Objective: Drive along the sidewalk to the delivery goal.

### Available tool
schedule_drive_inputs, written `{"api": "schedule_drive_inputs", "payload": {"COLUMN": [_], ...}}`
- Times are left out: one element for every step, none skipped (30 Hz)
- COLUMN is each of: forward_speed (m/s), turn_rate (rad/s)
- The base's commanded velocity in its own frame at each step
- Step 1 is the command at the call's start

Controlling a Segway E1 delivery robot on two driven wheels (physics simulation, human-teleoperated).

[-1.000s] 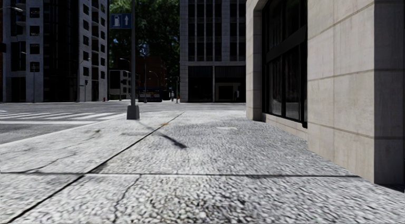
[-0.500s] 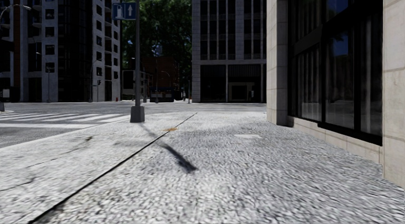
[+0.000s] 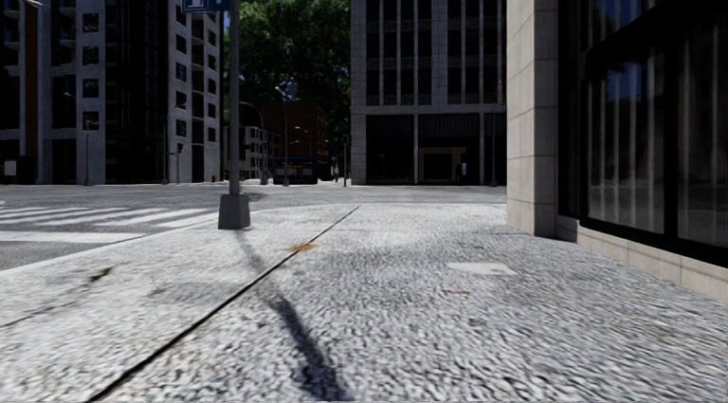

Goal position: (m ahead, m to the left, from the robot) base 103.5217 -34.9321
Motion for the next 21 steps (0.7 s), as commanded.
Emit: {"api": "schedule_drive_inputs", "payload": {"forward_speed": [2.0, 2.0, 2.0, 2.0, 2.0, 2.0, 2.0, 2.0, 2.0, 2.0, 2.0, 2.0, 2.0, 2.0, 2.0, 2.0, 2.0, 2.0, 2.0, 2.0, 2.0], "turn_rate": [0.0, 0.0, 0.0, 0.0, 0.0, 0.0, 0.0, 0.0, 0.0, 0.0, 0.0, 0.0, 0.0, 0.0, 0.0, 0.0, 0.0, 0.0, 0.0, 0.0, -0.08]}}
